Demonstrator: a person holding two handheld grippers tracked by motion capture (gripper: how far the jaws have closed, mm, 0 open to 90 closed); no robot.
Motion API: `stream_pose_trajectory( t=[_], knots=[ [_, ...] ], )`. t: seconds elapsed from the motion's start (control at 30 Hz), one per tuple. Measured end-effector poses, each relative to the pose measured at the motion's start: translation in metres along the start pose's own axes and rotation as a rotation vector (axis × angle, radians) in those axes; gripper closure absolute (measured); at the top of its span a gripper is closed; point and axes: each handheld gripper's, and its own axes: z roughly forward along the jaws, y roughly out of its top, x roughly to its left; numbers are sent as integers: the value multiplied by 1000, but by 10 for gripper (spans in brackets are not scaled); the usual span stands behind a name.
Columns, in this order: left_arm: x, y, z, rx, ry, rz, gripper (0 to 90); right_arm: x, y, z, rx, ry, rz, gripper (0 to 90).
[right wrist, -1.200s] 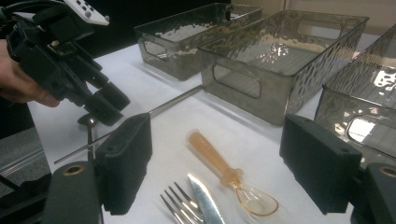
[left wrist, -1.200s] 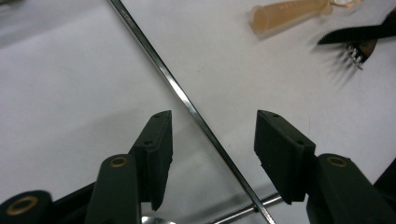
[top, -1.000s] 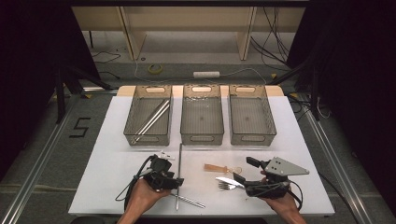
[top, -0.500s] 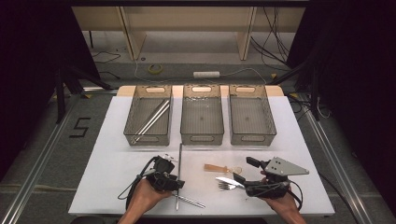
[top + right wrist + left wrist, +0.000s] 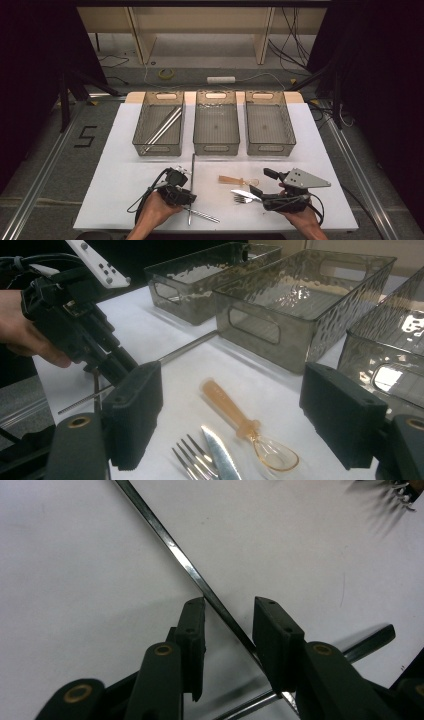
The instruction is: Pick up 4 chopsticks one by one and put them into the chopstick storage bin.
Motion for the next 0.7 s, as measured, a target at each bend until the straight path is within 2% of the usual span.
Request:
stream_pose_trajectory(
  t=[0.37,0.57,0.7],
  knots=[
    [4,-1,-3,24,-7,-13,675,0,0,0,2,-2,-2,262],
    [8,-1,-4,35,-15,-43,697,0,0,0,-5,-10,0,264],
    [11,-2,-6,41,-14,-48,711,0,0,0,-4,-9,1,264]
  ],
)
